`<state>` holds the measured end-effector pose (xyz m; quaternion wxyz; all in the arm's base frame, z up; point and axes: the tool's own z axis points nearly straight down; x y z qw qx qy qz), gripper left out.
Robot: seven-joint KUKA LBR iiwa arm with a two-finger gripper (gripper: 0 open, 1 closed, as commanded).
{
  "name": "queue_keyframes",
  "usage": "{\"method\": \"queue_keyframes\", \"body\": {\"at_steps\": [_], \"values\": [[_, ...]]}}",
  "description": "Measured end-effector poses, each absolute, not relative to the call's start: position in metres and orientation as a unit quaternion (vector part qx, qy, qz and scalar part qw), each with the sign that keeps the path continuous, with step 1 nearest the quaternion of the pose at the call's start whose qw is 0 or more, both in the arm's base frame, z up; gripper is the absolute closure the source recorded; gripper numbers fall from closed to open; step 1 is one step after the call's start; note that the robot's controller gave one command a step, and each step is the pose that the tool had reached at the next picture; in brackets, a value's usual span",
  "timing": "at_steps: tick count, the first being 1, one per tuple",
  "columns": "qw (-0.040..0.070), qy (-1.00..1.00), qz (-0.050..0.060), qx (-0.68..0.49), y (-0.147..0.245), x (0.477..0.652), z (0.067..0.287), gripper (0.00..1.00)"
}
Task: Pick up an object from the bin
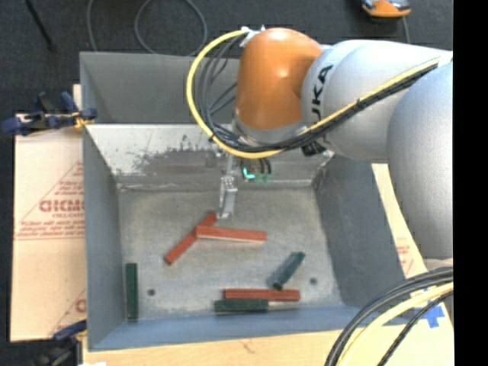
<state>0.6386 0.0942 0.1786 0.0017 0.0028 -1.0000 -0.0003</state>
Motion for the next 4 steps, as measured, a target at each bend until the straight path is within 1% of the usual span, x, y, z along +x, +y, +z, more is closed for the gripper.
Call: {"method": "queue_keyframes", "body": {"at_steps": [1,2,3,4], "values": [[0.003,-1.0,0.0,0.024,0.04,0.621,0.069,0.0],[-0.001,-0.997,-0.001,-0.074,0.06,0.603,0.102,0.0],[0.0,-0.981,0.0,-0.193,0.051,0.568,0.1,0.0],[0.001,-0.995,0.0,-0.097,0.047,0.574,0.071,0.0]]}}
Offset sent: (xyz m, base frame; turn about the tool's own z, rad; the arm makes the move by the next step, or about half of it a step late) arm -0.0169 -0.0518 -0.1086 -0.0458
